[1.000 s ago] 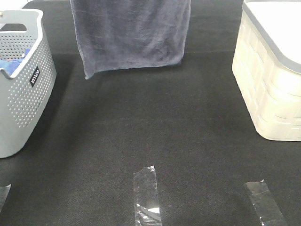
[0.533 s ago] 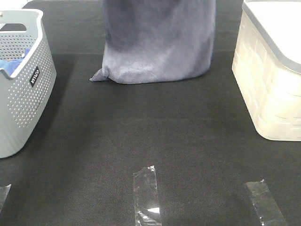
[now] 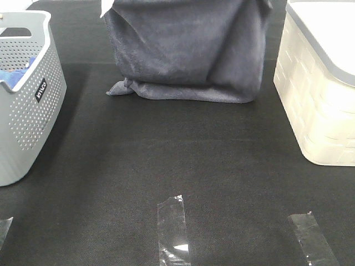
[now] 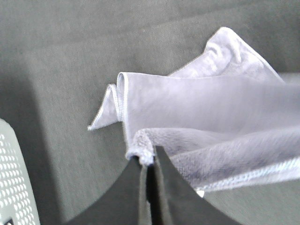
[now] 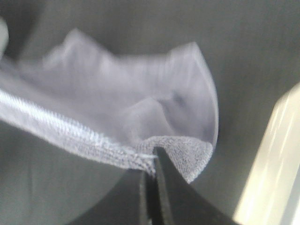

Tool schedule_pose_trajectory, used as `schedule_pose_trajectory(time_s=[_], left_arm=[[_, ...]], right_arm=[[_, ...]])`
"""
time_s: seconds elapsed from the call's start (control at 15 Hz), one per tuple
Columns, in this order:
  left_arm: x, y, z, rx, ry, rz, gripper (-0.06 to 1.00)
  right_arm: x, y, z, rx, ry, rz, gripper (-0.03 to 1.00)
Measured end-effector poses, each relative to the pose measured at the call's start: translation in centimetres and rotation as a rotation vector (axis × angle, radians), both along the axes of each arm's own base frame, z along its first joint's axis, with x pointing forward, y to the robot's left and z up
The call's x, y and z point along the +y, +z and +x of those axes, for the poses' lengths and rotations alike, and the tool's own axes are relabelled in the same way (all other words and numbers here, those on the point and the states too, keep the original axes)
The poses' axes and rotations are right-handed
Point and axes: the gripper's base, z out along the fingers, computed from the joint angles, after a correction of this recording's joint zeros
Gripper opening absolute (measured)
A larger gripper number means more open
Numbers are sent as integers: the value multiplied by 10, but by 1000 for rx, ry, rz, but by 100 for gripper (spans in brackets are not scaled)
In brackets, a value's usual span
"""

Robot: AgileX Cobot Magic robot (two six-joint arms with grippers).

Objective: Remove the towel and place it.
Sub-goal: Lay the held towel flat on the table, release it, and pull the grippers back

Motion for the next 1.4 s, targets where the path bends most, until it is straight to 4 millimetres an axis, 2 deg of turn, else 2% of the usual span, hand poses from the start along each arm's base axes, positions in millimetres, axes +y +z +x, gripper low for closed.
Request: schedule_pose_trajectory(time_s=[0.07,0.2,0.27,0.53,0.67,0.8,1.0,1.2,1.27,1.4], left_arm=[[-1,1,-5,14,-5,0,0],[-2,-11,-28,97,-22,57,0],[0,-17,-40,136,-27,77,0],[-9,-43,-88,276,-98,166,0],[-15,-56,-109,332,-136,195,0],[-20,-76,-129,407,-171,234,0],[-32,-100,-163,500,-242,284,0],[-42,-117,-201,586,-276,313,0],[-42,-117,-201,586,-276,313,0],[-49,-127,-224,628,-295,334,0]], right_arm=[[-2,-7,-3,53,7,-13,0],[1,-20,-6,113,22,-18,0],[9,-27,-12,144,48,-25,0],[34,-41,-49,224,137,-68,0],[40,-56,-69,287,170,-102,0],[39,-66,-87,333,187,-130,0],[26,-78,-116,401,184,-157,0],[14,-94,-148,489,182,-158,0],[14,-94,-148,489,182,-158,0],[7,-109,-172,568,180,-148,0]])
